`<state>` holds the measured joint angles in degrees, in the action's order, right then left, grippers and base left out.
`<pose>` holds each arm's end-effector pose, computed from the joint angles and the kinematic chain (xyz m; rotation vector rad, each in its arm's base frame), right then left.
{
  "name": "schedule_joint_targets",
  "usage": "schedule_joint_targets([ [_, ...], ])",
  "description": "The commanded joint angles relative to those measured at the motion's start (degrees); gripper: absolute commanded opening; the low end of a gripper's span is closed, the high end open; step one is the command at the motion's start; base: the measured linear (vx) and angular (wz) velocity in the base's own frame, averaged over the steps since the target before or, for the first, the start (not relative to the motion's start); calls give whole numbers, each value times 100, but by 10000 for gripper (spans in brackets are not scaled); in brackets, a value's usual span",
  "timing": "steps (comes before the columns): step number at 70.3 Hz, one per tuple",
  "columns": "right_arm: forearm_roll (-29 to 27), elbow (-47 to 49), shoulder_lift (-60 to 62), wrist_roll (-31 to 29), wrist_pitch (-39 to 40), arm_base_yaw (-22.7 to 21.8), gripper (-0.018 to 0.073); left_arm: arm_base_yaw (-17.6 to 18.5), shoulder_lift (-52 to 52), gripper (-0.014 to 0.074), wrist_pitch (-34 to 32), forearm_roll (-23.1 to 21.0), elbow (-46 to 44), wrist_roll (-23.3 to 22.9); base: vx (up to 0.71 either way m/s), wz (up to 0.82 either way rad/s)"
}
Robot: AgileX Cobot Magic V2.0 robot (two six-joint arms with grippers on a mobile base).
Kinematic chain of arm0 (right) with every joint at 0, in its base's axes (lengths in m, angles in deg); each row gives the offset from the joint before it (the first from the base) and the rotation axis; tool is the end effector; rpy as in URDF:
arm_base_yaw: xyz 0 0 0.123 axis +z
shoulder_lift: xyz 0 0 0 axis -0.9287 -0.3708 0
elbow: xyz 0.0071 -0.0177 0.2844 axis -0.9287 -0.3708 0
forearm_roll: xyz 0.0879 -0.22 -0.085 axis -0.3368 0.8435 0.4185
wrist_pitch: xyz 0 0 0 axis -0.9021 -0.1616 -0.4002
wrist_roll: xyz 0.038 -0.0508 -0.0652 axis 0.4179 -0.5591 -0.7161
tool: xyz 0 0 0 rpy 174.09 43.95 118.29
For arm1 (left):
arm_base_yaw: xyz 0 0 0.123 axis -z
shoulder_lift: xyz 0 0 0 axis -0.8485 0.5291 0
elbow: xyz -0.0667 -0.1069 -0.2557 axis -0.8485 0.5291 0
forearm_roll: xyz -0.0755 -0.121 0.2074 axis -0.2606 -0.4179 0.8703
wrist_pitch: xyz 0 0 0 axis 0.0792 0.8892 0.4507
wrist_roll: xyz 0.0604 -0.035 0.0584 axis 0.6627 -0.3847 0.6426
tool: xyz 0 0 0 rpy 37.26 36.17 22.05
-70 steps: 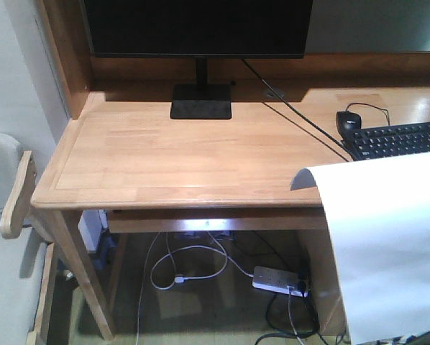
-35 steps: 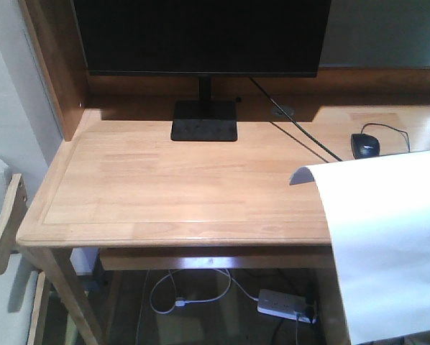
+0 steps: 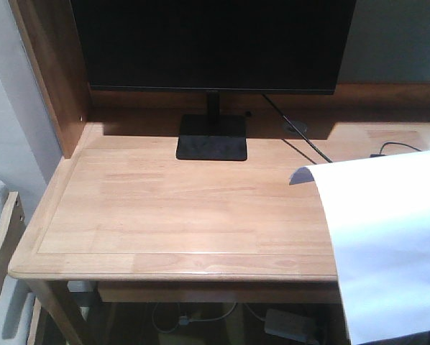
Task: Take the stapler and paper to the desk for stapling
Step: 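Approach the wooden desk in front of the monitor, holding stapler and paper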
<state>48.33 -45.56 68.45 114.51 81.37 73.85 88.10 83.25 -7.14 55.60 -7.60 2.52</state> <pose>0.0424 0.0332 0.3281 0.1029 0.7673 1.4156 -0.0180 -0.0043 0.3992 0.5307 1.6042 -0.5233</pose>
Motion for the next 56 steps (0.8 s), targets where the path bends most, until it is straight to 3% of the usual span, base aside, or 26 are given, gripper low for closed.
schedule_joint_targets([
  [1,-64,137,-54,-44,232,-45,-7,30,82,-6,-675,-97,-122,-10,11,2],
  [56,-64,137,-54,-44,232,-45,-7,30,82,-6,-675,-97,-122,-10,7,0],
])
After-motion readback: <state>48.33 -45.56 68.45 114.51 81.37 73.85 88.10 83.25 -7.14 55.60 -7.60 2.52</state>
